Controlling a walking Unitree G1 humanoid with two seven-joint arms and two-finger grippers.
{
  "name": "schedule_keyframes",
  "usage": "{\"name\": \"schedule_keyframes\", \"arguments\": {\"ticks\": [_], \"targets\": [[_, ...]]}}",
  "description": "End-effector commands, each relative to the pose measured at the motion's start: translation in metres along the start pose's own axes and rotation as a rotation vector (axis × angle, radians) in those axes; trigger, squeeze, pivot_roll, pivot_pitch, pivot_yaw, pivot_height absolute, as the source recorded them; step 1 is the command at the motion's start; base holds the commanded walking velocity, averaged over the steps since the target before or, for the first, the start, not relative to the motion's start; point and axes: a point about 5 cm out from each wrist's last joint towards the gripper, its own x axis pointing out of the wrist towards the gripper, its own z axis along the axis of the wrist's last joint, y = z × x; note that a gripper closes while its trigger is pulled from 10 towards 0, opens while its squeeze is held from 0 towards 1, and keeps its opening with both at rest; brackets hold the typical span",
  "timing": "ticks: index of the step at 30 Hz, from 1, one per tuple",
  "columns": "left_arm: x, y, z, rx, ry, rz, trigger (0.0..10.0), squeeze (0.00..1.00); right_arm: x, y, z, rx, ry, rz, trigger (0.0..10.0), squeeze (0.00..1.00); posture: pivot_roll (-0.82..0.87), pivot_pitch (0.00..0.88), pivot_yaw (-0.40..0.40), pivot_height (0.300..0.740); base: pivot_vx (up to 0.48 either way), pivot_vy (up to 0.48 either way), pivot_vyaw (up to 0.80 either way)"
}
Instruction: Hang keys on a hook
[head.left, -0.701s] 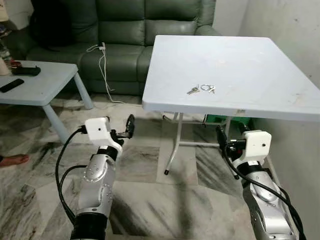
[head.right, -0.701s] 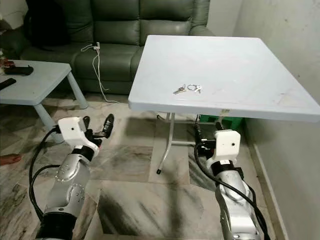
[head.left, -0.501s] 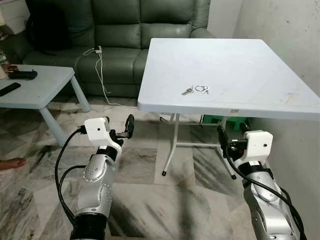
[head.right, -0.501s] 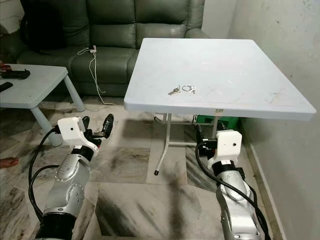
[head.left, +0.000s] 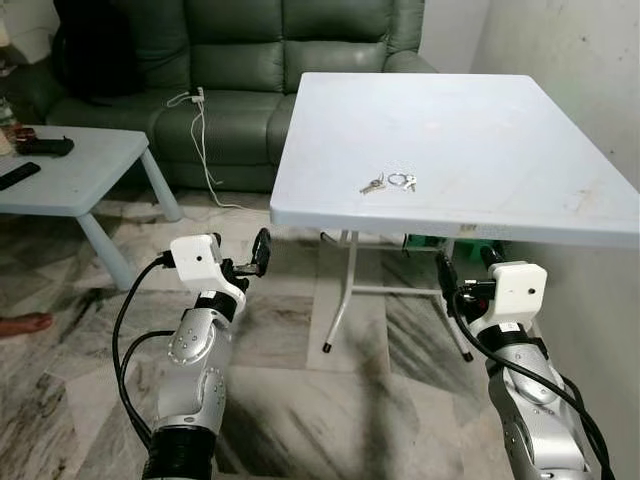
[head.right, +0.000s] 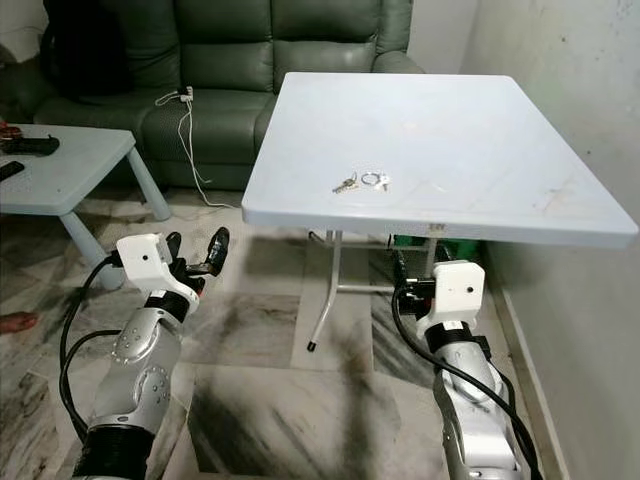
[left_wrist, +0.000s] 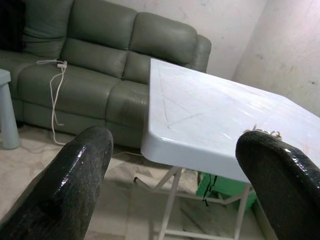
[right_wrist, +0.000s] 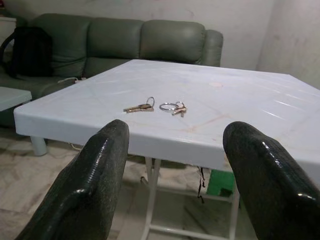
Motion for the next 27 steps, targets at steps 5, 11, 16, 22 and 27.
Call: {"name": "schedule_keyframes", "arguments": {"ticks": [5, 11, 16, 22, 27], "targets": [[0.0023, -0.0005, 0.0051, 0.008, -0.014, -0.003, 10.0, 0.0, 0.001, 0.0006, 0.0028, 0.002, -0.005, 0.007, 10.0, 0.0, -0.04, 0.001, -0.019, 0.74, 0.32, 0.0, 0.0], [0.0022, -0.0008, 0.005, 0.007, -0.014, -0.005, 10.0, 0.0, 0.0009, 0.0011, 0.0027, 0.002, -0.005, 0.007, 10.0, 0.0, -0.04, 0.0, -0.018, 0.74, 0.328, 0.0, 0.0], [0.0019, -0.0006, 0.0047, 0.009, -0.013, -0.004, 10.0, 0.0, 0.0007, 0.0016, 0.0026, 0.003, -0.006, 0.009, 10.0, 0.0, -0.04, 0.0, -0.021, 0.74, 0.322, 0.0, 0.0], [0.0019, -0.0009, 0.0044, 0.008, -0.012, -0.004, 10.0, 0.0, 0.0008, 0.0019, 0.0025, 0.004, -0.005, 0.013, 10.0, 0.0, -0.04, 0.0, -0.022, 0.74, 0.328, 0.0, 0.0], [0.0019, -0.0011, 0.0039, 0.008, -0.011, -0.004, 10.0, 0.0, 0.0014, 0.0024, 0.0026, 0.004, -0.005, 0.016, 10.0, 0.0, -0.04, 0.0, -0.023, 0.74, 0.322, 0.0, 0.0]]}}
